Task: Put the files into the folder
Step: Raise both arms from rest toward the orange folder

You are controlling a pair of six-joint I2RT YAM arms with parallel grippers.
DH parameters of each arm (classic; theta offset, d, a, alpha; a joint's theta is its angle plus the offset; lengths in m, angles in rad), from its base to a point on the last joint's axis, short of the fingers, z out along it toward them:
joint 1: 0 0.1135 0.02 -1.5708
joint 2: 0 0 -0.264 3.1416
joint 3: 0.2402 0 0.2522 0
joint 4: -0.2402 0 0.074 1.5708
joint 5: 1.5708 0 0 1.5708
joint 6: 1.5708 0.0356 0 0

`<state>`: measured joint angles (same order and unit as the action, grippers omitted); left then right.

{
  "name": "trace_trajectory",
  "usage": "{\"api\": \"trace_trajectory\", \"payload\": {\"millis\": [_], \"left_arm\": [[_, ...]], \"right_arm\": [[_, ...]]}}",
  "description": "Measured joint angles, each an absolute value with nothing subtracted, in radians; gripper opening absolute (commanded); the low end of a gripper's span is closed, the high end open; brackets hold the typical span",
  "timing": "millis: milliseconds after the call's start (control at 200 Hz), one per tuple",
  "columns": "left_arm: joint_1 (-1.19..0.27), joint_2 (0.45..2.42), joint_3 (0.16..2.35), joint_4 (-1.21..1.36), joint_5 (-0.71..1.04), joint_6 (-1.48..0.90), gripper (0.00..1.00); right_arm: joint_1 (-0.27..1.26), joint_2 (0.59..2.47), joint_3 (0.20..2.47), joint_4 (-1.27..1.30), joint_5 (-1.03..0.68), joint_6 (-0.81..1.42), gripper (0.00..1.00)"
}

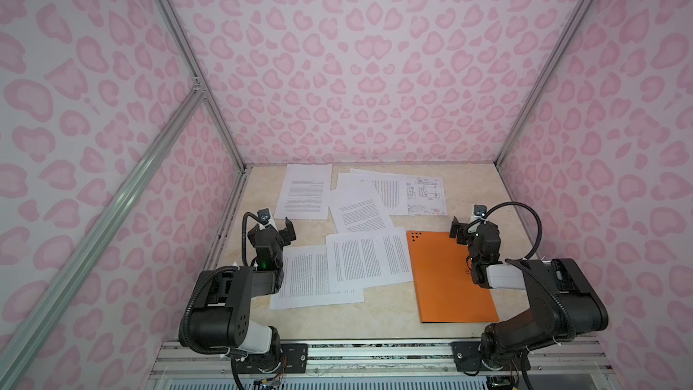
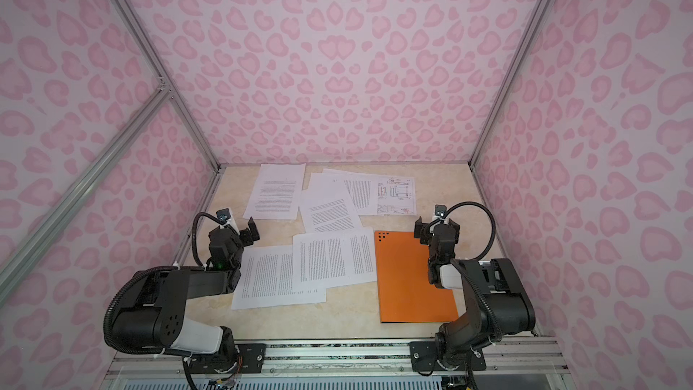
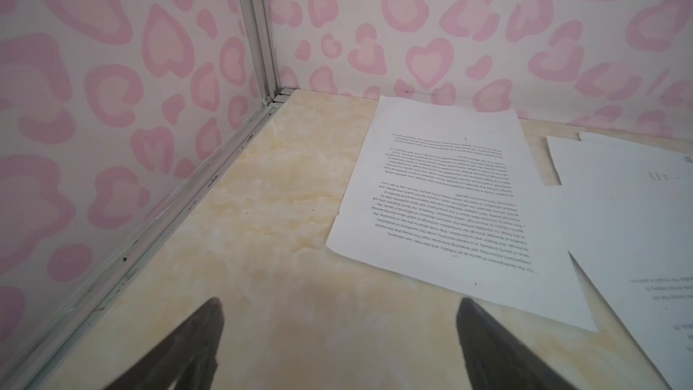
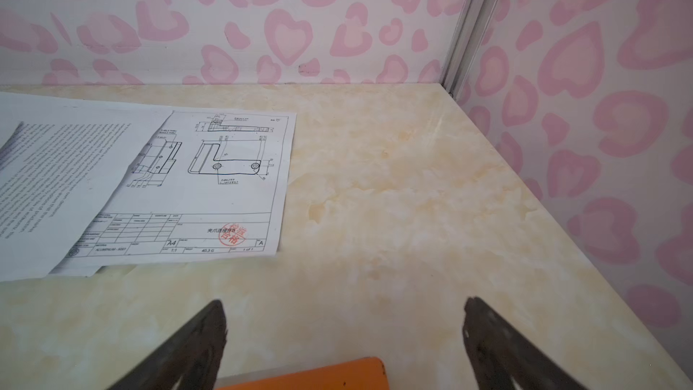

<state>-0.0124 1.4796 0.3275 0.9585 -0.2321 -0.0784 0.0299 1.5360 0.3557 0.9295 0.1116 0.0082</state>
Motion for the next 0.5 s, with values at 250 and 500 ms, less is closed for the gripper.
{"api": "trace_trajectory", "payload": {"millis": [250, 500], "left_arm": [[0.004, 1.480, 0.328, 0.951, -0.122, -0.056, 0.98], [0.004, 1.480, 0.328, 0.951, -0.102, -0.053, 0.98]], "right_arm": [[0.030, 1.536, 0.356, 0.929, 0.112, 0.008, 0.99], [0.030, 1.536, 0.356, 0.929, 0.112, 0.008, 0.99]]}}
